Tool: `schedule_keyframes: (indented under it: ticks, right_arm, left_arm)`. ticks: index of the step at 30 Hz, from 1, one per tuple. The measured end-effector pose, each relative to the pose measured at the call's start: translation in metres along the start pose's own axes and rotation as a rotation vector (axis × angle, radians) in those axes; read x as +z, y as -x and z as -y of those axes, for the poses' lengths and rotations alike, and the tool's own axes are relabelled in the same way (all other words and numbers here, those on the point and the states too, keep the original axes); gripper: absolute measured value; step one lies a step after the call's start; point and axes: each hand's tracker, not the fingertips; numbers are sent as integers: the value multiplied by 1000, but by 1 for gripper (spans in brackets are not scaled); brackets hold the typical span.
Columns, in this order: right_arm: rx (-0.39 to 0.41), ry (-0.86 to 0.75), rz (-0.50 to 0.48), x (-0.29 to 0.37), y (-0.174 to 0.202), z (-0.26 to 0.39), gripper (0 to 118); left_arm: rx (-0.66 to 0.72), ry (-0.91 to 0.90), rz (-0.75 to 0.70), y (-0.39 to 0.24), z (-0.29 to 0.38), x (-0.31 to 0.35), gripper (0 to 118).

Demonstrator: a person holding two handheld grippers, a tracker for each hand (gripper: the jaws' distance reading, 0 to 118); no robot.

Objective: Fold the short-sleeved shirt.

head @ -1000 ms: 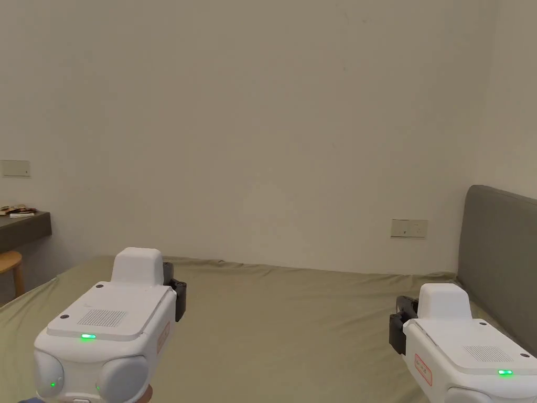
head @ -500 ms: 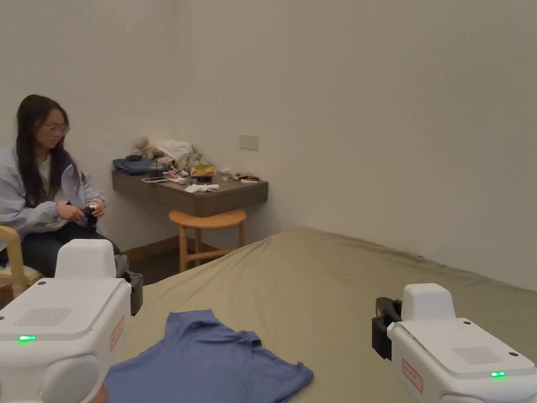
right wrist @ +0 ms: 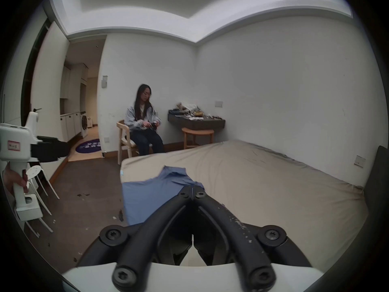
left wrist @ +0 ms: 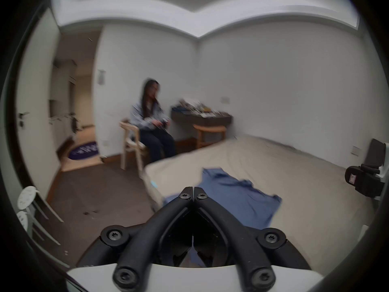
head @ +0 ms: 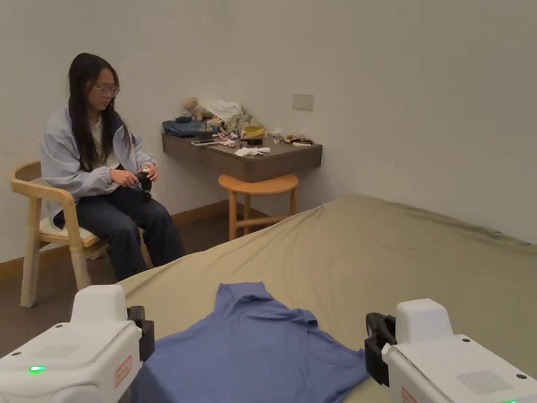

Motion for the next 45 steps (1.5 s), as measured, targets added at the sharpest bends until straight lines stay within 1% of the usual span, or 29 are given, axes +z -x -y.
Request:
schedule_keyframes:
  ticks: [3, 4, 5, 6, 7, 8, 9, 10, 14, 15, 18, 21, 22, 23, 24, 26, 27, 28, 30, 31, 32, 33, 35, 40, 42, 43, 45]
  right_arm:
    - [7, 59, 34, -24, -26, 17, 1]
    - [-1, 75, 40, -33, -34, 22, 1]
    - [-14, 94, 44, -42, -44, 28, 1]
    - [-30, 117, 53, -51, -53, 33, 1]
    - [-41, 127, 61, -60, -61, 39, 1]
    - [-52, 140, 65, -70, -71, 45, 1]
    - [-59, 148, 71, -78, -79, 51, 1]
    - [-64, 156, 77, -85, -85, 57, 1]
    - [-93, 201, 98, -108, -107, 84, 1]
    - [-102, 212, 104, -111, -111, 90, 1]
    - [-119, 247, 107, -117, -120, 110, 1]
    - [-133, 283, 113, -118, -129, 127, 1]
    - [-139, 285, 118, -117, -132, 133, 1]
    - [-144, 295, 122, -117, -136, 137, 1]
    - [-148, 306, 125, -116, -140, 140, 1]
    - [-153, 312, 132, -113, -146, 144, 1]
    - [-159, 311, 140, -111, -149, 146, 1]
    - [-164, 310, 146, -109, -152, 147, 1]
    - [-193, 305, 154, -103, -158, 147, 1]
    - [-199, 305, 154, -100, -161, 147, 1]
    - [-202, 304, 157, -94, -163, 147, 1]
    - [-198, 303, 162, -88, -164, 147, 1]
    - [-191, 302, 176, -72, -171, 147, 1]
    - [-243, 280, 241, -17, -198, 138, 1]
    - [-253, 248, 283, 14, -209, 131, 1]
    - [-260, 236, 303, 29, -215, 127, 1]
    - [-284, 206, 337, 64, -226, 118, 1]
  left_arm:
    - [-33, 123, 95, -36, 12, -90, 0]
    - [-63, 166, 108, -47, 16, -117, 9]
    - [-69, 197, 124, -59, 20, -146, 28]
    - [-89, 212, 141, -71, 24, -172, 56]
    - [-107, 233, 162, -81, 28, -198, 97]
    - [-123, 272, 171, -93, 34, -226, 118]
    - [-140, 311, 183, -103, 41, -250, 116]
    - [-115, 293, 197, -111, 46, -266, 114]
    - [-145, 448, 190, -147, 70, -344, 115]
    - [-134, 498, 190, -154, 75, -357, 115]
    - [-147, 535, 161, -173, 92, -393, 114]
    - [-194, 625, 144, -185, 119, -409, 113]
    - [-224, 657, 129, -188, 128, -411, 110]
    - [-223, 664, 125, -189, 136, -411, 102]
    - [-197, 544, 111, -187, 137, -401, 103]
    - [-146, 579, 118, -187, 136, -401, 93]
    - [-168, 566, 120, -186, 132, -398, 84]
    - [-175, 554, 126, -185, 129, -396, 59]
    - [-190, 521, 102, -180, 125, -383, 1]
    - [-191, 514, 85, -173, 125, -379, 1]
    - [-132, 514, 141, -168, 125, -376, 1]
    - [-119, 489, 122, -168, 119, -369, 1]
    - [-150, 439, 141, -177, 92, -350, 1]
    - [-130, 306, 294, -217, 0, -283, 1]
    - [-108, 239, 394, -243, -39, -244, 1]
    - [-114, 188, 438, -259, -55, -224, 1]
    - [-186, 132, 533, -298, -86, -178, 1]
